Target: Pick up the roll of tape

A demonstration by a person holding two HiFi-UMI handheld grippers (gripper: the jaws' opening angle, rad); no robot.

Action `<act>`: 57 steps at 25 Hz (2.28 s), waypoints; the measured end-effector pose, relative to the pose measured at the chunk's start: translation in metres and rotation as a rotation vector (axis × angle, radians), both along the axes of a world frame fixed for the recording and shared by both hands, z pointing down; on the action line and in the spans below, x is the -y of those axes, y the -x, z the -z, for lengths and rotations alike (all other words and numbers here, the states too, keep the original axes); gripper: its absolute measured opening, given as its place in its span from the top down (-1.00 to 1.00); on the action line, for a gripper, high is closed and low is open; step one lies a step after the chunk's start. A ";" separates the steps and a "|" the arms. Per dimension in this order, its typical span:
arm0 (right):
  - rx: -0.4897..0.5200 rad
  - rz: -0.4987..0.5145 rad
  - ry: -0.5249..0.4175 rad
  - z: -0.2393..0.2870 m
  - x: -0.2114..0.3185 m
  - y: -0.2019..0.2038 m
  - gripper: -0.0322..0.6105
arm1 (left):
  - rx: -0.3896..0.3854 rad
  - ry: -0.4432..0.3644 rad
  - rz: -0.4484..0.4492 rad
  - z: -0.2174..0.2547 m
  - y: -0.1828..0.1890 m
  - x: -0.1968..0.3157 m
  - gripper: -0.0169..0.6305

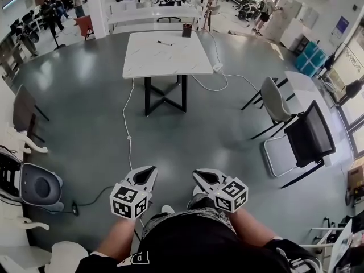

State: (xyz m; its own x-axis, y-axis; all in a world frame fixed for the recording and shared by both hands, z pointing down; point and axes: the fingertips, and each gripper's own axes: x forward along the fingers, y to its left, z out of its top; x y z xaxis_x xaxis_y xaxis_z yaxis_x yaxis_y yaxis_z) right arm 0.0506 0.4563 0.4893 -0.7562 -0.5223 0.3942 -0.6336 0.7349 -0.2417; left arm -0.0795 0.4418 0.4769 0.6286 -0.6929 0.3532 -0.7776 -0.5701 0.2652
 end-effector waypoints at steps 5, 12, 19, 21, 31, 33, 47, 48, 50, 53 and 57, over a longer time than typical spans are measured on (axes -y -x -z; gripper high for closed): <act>0.004 0.002 0.000 0.000 0.004 0.004 0.89 | 0.001 0.010 -0.014 -0.008 -0.005 -0.004 0.89; 0.036 -0.013 -0.003 -0.001 0.025 0.000 0.89 | 0.008 0.010 0.000 -0.012 -0.008 0.011 0.89; 0.080 -0.015 -0.003 0.004 0.066 0.006 0.89 | 0.029 0.011 0.010 -0.009 -0.007 0.041 0.89; 0.080 -0.003 -0.007 0.004 0.080 0.009 0.89 | 0.034 0.010 0.013 -0.008 -0.006 0.055 0.89; 0.088 -0.001 0.016 -0.001 0.161 0.008 0.89 | 0.042 0.027 0.013 -0.007 -0.008 0.131 0.89; 0.090 -0.002 0.013 0.001 0.176 0.006 0.89 | 0.043 0.033 0.012 -0.009 -0.010 0.145 0.89; 0.112 -0.014 -0.015 0.021 0.291 -0.038 0.89 | 0.059 0.012 0.002 0.014 -0.053 0.264 0.89; 0.113 -0.013 -0.016 0.022 0.299 -0.041 0.89 | 0.059 0.008 0.003 0.016 -0.056 0.272 0.89; 0.113 -0.009 -0.018 0.022 0.313 -0.047 0.89 | 0.060 -0.001 0.009 0.019 -0.062 0.287 0.89; 0.112 -0.001 -0.019 0.019 0.332 -0.055 0.89 | 0.062 -0.002 0.017 0.017 -0.069 0.305 0.89; 0.115 0.007 -0.024 0.020 0.353 -0.062 0.89 | 0.077 0.002 0.031 0.015 -0.071 0.323 0.89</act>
State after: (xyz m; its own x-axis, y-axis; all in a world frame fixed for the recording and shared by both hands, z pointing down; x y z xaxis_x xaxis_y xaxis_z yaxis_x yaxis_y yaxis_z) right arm 0.1125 0.1036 0.4692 -0.7991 -0.5254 0.2921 -0.5979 0.7454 -0.2950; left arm -0.0083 0.1190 0.4623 0.5780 -0.7105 0.4013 -0.8128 -0.5453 0.2051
